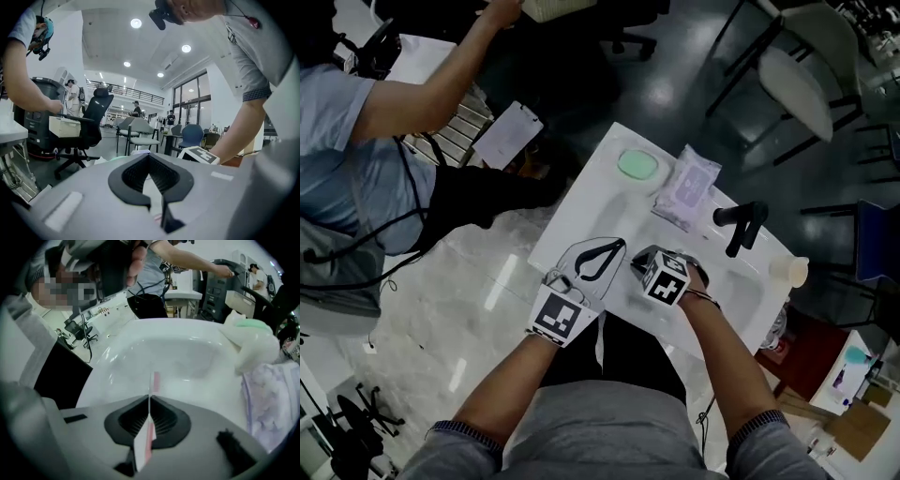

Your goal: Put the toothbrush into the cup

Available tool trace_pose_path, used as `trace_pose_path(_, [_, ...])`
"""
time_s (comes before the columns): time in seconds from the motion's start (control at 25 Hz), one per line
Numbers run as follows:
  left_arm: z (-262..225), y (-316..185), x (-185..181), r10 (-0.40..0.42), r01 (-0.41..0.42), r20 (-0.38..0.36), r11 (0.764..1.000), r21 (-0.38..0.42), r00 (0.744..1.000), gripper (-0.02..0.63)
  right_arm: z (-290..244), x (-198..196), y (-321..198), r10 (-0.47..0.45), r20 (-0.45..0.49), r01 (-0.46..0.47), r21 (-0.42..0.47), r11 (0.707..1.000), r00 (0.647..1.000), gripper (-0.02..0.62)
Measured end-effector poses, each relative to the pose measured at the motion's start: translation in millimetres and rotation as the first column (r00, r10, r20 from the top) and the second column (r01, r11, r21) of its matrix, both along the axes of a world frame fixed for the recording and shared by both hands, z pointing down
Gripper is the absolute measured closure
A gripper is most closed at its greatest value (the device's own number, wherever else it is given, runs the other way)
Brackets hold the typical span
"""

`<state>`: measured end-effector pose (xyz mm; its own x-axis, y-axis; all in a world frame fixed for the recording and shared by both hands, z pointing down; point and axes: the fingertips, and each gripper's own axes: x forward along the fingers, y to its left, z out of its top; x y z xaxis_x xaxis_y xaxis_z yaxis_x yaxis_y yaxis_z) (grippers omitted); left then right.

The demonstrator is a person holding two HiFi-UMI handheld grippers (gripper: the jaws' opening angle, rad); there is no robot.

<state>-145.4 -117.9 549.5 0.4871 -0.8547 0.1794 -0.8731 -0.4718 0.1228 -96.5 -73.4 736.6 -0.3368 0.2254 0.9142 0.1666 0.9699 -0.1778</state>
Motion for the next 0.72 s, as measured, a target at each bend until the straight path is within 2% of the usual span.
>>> trace_pose_path(0.28, [-26, 6, 8, 0.050, -0.051, 0.019, 0.998, 0.023, 0.999, 0.598, -48, 9, -4, 0.137, 0.070, -0.139, 0.029, 0.990, 0.988, 0.572])
trace_pose_path(0.44, [-39, 16, 11, 0.076, -0.076, 0.024, 0.997, 0.026, 0.997, 0.598, -79, 12, -2, 0.210, 0.130, -0.218, 0.052, 0.975, 0.969, 0.572])
trace_pose_path(0.6, [-55, 23, 13, 0.087, -0.087, -0.040, 0.996, 0.000, 0.995, 0.598, -111, 15, -7, 0.307, 0.226, -0.329, 0.067, 0.942, 0.924, 0.572])
trace_pose_path(0.72, [-58, 34, 15, 0.136, -0.136, -0.017, 0.991, 0.017, 0.991, 0.598, -135, 19, -8, 0.384, 0.306, -0.419, 0.056, 0.906, 0.871, 0.572])
